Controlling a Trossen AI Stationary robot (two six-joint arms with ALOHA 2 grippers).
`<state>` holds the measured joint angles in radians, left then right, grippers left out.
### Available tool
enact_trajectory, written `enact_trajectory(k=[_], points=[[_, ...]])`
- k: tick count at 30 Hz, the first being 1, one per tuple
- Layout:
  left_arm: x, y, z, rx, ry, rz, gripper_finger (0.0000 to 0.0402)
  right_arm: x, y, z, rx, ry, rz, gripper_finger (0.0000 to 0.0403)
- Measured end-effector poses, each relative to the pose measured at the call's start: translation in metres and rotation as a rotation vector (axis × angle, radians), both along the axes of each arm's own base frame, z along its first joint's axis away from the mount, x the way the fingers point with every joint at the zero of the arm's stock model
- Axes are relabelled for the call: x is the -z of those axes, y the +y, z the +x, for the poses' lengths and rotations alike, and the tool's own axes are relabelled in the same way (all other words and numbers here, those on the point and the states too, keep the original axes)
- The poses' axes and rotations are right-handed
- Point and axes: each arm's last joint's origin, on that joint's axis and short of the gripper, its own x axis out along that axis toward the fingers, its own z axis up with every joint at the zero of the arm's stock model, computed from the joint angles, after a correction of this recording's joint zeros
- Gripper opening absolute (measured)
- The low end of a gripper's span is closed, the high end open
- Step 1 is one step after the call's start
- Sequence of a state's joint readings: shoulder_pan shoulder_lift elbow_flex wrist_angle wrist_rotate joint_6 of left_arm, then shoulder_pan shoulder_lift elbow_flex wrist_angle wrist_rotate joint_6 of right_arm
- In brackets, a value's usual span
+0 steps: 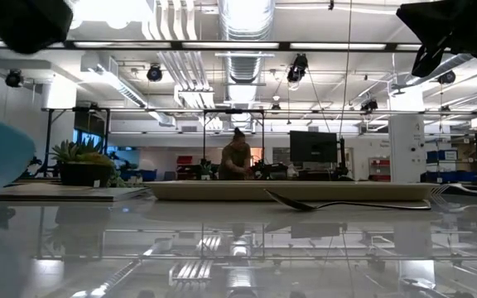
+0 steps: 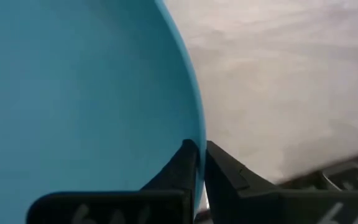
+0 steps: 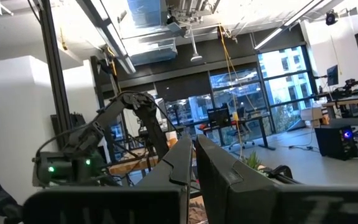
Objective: Pick and place plate/cup/fork/spoon on tray
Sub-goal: Put the blue plate on the left of the white tray
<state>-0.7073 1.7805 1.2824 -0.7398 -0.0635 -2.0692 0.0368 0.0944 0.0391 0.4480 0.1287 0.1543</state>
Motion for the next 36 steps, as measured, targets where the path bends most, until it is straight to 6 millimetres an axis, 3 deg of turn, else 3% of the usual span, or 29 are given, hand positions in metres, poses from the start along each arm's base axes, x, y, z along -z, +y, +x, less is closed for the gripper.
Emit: enact_trajectory(k=[9, 18, 28, 36], points=[[-0.050, -0.007, 0.014, 0.214, -0.127, 0.057, 0.0001, 0.000, 0.000, 0.000, 0.011, 0.002, -0.019, 0.0013], [-0.092, -0.004, 0.027, 0.483, -0.357, 0.335, 0.0001, 0.000, 0.000, 0.000, 0.016, 0.005, -0.032, 0.0013], [-0.125, 0.021, 0.051, 0.620, -0.470, 0.571, 0.0001, 0.001, 0.000, 0.000, 0.020, 0.013, -0.043, 0.0013], [-0.148, 0.070, 0.079, 0.776, -0.476, 0.778, 0.0001, 0.001, 0.000, 0.000, 0.025, 0.017, -0.054, 0.0013]])
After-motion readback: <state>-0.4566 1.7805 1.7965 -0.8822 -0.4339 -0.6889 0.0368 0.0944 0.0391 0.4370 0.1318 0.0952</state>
